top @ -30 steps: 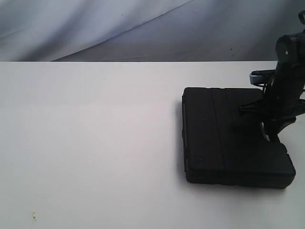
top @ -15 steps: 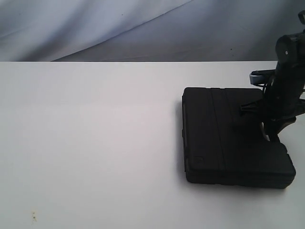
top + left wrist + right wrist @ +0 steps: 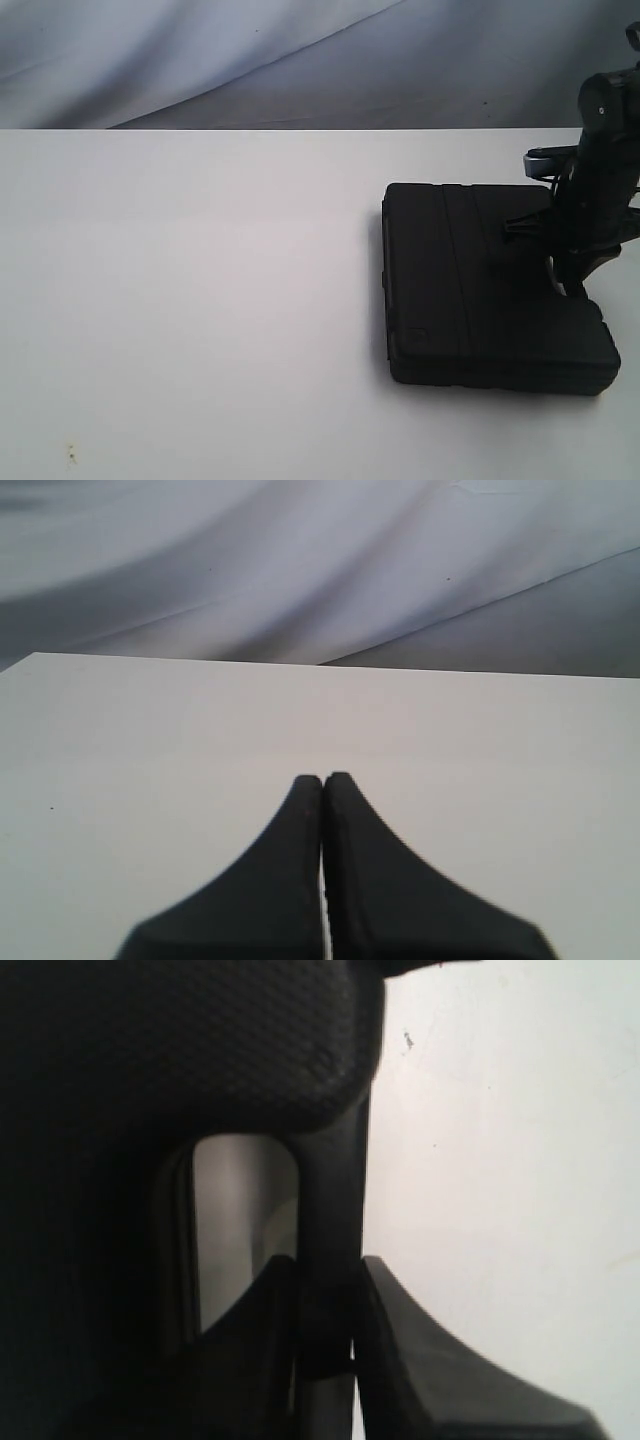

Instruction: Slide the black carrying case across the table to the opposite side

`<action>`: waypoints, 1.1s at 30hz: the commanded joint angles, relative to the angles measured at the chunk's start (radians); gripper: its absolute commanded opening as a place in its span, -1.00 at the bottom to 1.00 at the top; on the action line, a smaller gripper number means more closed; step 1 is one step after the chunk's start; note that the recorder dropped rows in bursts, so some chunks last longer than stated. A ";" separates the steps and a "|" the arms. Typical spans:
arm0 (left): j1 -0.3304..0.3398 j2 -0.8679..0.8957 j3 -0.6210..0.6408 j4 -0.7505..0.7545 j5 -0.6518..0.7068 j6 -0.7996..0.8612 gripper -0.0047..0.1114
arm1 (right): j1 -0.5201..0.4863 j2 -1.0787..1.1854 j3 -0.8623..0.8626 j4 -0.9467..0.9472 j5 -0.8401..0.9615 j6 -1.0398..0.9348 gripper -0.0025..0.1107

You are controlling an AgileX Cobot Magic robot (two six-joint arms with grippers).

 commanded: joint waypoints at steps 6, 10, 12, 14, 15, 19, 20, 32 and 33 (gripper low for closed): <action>-0.005 -0.004 0.005 0.004 -0.004 -0.003 -0.92 | -0.010 -0.029 0.000 -0.034 -0.015 -0.002 -0.50; -0.005 -0.004 0.005 0.004 -0.004 -0.006 -0.92 | -0.010 -0.064 0.000 -0.030 -0.053 0.000 -0.50; -0.005 -0.004 0.005 0.004 -0.004 -0.006 -0.92 | -0.010 -0.086 0.000 -0.030 -0.070 0.000 -0.50; -0.005 -0.004 0.005 0.004 -0.004 -0.006 -0.92 | -0.010 -0.116 0.000 -0.031 -0.083 0.000 -0.50; -0.005 -0.004 0.005 0.004 -0.004 -0.006 -0.92 | -0.010 -0.135 0.000 -0.031 -0.091 0.000 -0.50; -0.005 -0.004 0.005 0.004 -0.004 -0.004 -0.92 | -0.008 -0.235 0.000 -0.029 -0.130 -0.002 -0.52; -0.005 -0.004 0.005 0.004 -0.004 -0.004 -0.92 | -0.006 -0.262 0.000 -0.029 -0.141 -0.002 -0.53; -0.005 -0.004 0.005 0.004 -0.004 -0.006 -0.92 | -0.006 -1.229 0.678 0.006 -0.972 -0.295 -0.96; -0.005 -0.004 0.005 0.004 -0.004 -0.006 -0.92 | -0.006 -1.287 0.725 0.006 -1.026 -0.328 -0.96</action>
